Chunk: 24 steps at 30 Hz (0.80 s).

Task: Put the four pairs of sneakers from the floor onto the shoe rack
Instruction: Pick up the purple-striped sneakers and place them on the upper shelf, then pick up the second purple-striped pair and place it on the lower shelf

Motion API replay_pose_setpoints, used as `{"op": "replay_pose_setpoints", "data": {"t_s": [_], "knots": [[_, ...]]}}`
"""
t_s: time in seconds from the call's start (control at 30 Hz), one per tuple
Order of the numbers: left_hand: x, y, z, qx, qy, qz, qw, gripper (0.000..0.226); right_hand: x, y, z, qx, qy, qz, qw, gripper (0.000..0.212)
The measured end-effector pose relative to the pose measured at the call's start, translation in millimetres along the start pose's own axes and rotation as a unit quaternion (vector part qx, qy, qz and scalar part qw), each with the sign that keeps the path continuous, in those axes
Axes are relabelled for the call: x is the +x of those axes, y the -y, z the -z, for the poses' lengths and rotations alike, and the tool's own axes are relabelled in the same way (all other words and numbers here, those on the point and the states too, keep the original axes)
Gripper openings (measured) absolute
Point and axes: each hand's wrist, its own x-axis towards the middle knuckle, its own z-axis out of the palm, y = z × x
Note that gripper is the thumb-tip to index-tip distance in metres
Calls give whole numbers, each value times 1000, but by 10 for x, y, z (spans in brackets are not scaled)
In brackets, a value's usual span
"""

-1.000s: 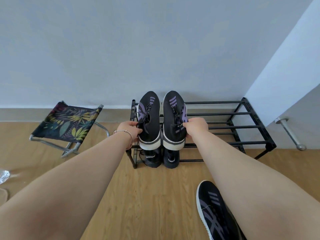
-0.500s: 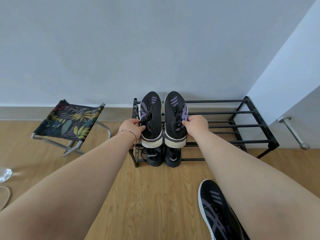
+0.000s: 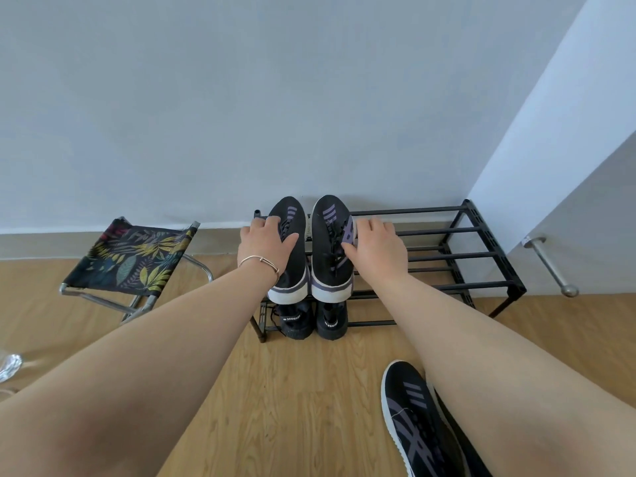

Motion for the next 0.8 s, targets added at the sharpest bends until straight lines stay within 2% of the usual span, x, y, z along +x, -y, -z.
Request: {"op": "replay_pose_setpoints", "data": {"t_s": [0.13, 0.27, 0.4, 0.53, 0.63, 0.8], "knots": [[-85, -349, 16, 16, -22, -57, 998, 53, -59, -223, 192, -17, -38, 35, 999, 42], [-207, -796, -133, 11, -18, -87, 996, 50, -204, -617, 298, -29, -40, 24, 998, 42], [-483, -1122, -503, 5, 3, -126, 992, 47, -507, -1126, 286, -35, -34, 13, 999, 40], [-924, -1218, -1069, -31, 41, -126, 991, 47, -1020, -1647, 142, -36, -11, 0, 999, 32], [-1295, -1175, -1511, -48, 98, -86, 990, 49, -1496, -1975, -60, -35, 28, -19, 999, 30], [-1938, -909, -2201, -37, 228, 64, 971, 64, -2285, -2380, -511, 3, 146, -88, 985, 40]]}}
